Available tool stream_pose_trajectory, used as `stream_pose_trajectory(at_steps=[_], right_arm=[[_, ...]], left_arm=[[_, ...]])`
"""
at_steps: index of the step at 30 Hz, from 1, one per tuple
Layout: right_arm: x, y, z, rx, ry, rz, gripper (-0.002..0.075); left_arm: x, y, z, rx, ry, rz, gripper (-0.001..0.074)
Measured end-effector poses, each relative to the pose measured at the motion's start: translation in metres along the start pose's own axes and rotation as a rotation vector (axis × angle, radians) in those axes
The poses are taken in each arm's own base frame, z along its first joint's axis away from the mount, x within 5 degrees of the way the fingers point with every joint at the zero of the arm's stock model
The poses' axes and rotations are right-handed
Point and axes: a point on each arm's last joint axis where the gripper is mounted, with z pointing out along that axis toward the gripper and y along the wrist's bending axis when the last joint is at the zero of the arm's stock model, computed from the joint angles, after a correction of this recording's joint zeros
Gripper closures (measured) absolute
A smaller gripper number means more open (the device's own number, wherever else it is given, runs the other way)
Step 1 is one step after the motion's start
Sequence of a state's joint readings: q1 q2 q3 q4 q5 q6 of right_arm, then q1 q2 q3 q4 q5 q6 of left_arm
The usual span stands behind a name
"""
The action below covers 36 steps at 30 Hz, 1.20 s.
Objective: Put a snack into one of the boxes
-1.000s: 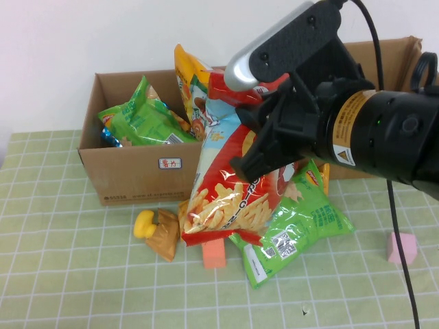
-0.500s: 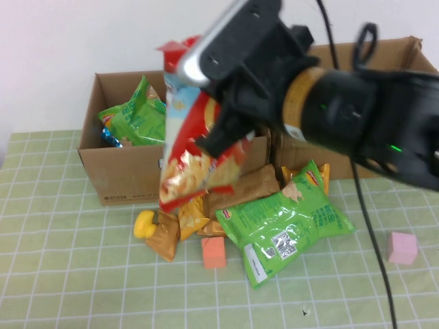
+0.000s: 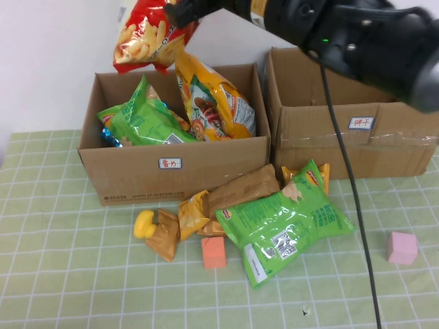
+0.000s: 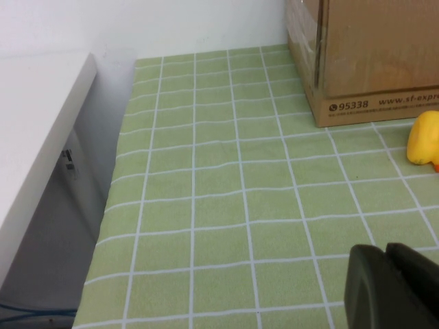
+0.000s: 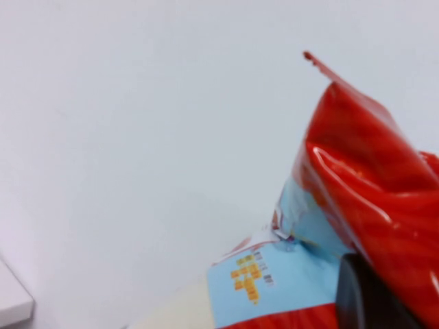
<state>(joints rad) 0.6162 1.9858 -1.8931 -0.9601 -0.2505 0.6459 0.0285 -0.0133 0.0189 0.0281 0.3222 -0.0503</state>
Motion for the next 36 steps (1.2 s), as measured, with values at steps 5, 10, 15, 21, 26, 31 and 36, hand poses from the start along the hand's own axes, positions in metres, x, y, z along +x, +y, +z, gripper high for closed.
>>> stream_pose_trajectory(at_steps=[5,10,15,21,26,31,36], right_arm=[[0.049,-0.003,0.036,0.002,0.026,0.013,0.0654],[0.132,0.002,0.065,0.063,0.216,-0.039,0.0654],[0.184,0.013,0.07,0.097,0.37,-0.06,0.0654],[0.178,0.014,0.07,0.143,0.37,0.072,0.0613],[0.162,0.007,0.067,0.192,0.351,0.185,0.0357],[0.107,-0.01,0.056,0.259,0.272,0.269,0.0214],[0.01,-0.023,0.029,0.27,0.098,0.3,0.04]], left_arm=[[0.0,0.0,0.0,0.0,0.0,0.0,0.0737],[0.0,0.0,0.0,-0.001,0.002,0.002,0.0737],[0.0,0.0,0.0,-0.001,0.001,0.002,0.0737],[0.0,0.0,0.0,-0.001,0.001,0.0,0.0737],[0.0,0.0,0.0,-0.001,0.001,0.0,0.0737],[0.0,0.0,0.0,-0.001,0.002,0.0,0.0737],[0.0,0.0,0.0,-0.001,0.002,0.0,0.0737]])
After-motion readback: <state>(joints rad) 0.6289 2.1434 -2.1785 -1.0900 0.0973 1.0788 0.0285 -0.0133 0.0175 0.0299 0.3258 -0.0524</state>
